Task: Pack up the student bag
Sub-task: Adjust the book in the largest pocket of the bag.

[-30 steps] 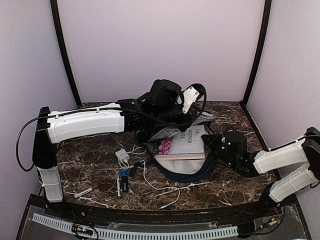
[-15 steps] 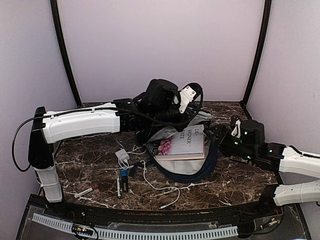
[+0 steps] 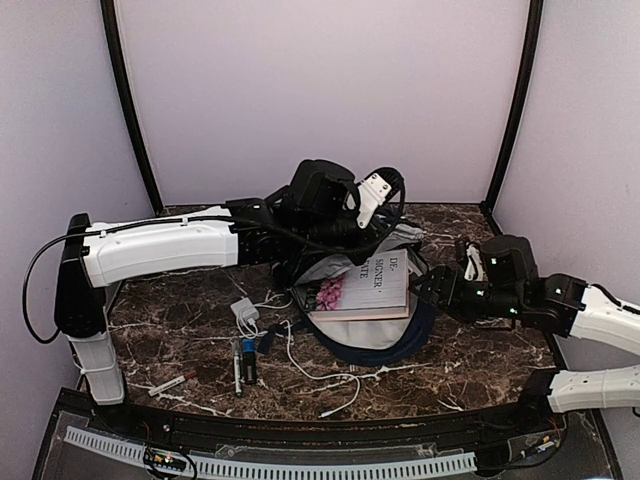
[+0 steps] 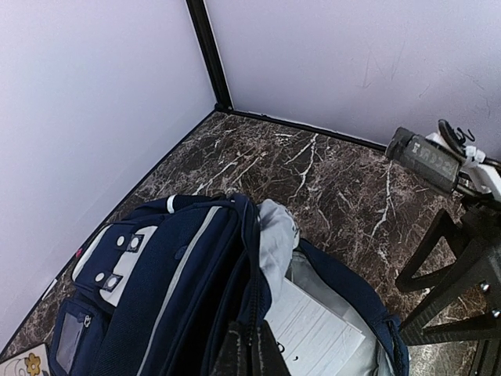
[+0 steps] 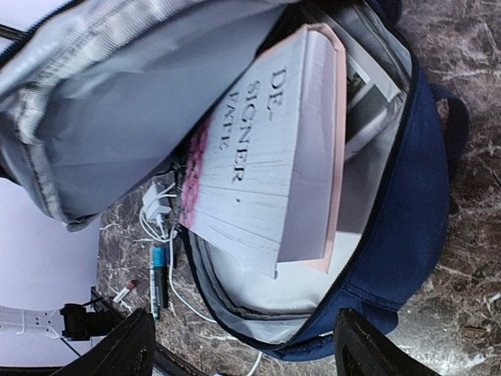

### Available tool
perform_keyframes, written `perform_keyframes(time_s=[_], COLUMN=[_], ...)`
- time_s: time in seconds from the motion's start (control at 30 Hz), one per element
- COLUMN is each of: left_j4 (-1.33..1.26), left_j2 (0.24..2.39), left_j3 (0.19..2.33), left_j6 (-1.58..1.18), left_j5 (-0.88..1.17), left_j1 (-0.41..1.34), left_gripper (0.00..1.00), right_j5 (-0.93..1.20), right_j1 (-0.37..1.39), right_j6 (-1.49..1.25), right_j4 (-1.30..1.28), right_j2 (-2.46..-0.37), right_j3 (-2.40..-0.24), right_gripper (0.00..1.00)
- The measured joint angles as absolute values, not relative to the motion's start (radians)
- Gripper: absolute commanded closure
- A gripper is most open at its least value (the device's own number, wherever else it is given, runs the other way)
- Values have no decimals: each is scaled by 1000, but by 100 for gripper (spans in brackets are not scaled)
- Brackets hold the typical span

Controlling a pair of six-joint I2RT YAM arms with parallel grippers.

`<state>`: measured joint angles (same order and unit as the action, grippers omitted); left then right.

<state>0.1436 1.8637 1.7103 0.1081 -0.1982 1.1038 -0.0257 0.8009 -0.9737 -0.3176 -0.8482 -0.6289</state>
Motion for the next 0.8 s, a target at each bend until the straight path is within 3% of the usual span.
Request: perform_keyframes(time_s=[0.4, 0.8], left_j4=[128, 105], left_j2=[1864, 1842], left_j3=[1697, 1660], left_j6=[108, 112], left_j5=[-194, -171], left_j1=[1104, 1104], left_gripper=[100, 100], right_j5=[-15, 27], right_j1=[801, 801], right_j6=[-897, -939], right_j4=[-384, -133], right_j2=[-968, -1039], right_j3=[-649, -535], right_gripper=[32, 39])
